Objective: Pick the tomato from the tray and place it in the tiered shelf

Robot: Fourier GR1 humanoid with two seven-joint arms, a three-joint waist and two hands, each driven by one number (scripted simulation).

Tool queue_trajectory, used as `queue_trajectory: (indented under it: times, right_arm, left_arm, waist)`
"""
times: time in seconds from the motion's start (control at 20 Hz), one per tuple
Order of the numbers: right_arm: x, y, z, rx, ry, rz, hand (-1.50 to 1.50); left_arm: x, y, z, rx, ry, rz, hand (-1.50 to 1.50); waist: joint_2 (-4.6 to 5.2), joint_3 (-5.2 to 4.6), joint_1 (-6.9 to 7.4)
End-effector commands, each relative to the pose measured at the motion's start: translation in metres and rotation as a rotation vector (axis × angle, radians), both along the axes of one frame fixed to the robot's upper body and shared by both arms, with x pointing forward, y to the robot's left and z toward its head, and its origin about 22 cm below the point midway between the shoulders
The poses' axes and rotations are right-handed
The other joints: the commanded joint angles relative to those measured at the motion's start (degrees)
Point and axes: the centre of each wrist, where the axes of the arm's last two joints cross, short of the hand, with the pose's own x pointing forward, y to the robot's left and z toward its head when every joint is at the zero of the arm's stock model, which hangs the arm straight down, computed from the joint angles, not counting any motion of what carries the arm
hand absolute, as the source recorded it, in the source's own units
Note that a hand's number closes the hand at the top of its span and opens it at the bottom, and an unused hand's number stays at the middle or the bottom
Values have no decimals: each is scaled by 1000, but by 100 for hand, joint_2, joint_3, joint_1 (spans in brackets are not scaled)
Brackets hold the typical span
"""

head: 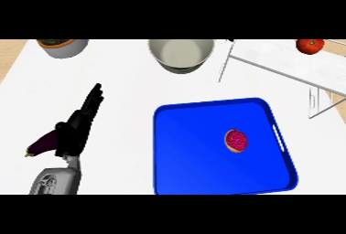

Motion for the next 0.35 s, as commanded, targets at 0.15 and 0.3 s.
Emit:
queue_trajectory:
  times: [0.15,0.3]
  right_arm:
    - [-88,-1,-12,65,176,27,-150]
    - [-132,0,-25,62,134,42,-150]
  left_arm:
    - [-12,2,-16,-8,20,18,0]
    - [-7,2,4,1,-1,20,0]
  waist:
    - [-20,0,-131]
    - [-31,13,-124]
